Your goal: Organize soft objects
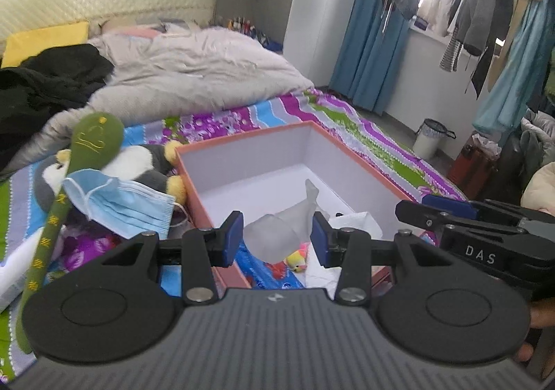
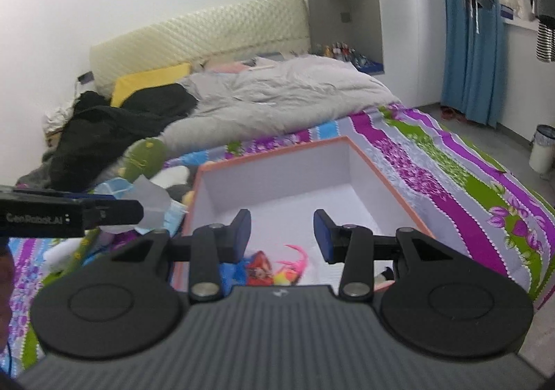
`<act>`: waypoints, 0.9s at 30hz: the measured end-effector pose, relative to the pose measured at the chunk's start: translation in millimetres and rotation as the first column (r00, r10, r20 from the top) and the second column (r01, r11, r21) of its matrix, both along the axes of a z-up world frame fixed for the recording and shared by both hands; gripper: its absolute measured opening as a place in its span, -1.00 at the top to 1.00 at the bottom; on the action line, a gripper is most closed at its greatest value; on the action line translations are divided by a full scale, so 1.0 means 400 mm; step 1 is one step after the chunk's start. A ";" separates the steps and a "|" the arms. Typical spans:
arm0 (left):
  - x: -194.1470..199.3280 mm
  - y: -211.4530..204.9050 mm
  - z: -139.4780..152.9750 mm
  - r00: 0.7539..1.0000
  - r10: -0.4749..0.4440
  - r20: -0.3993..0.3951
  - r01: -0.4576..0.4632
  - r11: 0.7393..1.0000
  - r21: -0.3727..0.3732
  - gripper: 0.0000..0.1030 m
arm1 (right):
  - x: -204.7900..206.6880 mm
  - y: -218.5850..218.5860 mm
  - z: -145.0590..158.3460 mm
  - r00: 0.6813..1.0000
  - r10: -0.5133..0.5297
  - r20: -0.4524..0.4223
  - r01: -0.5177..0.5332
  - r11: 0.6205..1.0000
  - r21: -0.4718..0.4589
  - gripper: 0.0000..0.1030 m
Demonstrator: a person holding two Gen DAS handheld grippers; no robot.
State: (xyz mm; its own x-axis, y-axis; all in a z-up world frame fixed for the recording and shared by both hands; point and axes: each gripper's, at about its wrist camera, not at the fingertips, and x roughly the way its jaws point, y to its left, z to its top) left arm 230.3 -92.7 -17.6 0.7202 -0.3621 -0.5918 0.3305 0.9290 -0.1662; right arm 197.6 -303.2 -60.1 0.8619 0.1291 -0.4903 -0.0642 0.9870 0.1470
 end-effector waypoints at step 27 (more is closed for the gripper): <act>-0.200 0.245 -0.124 0.985 0.165 -0.049 -0.166 0.986 -0.005 0.07 | -0.156 0.260 -0.082 0.989 0.149 -0.002 -0.149 0.989 -0.017 0.17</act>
State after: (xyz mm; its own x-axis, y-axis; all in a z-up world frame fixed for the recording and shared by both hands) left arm 150.2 5.4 -67.2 0.7410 -0.2458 -0.6249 0.1639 0.9687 -0.1867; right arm 135.0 -199.3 -92.8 0.8334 0.2478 -0.4940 -0.2109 0.9688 0.1303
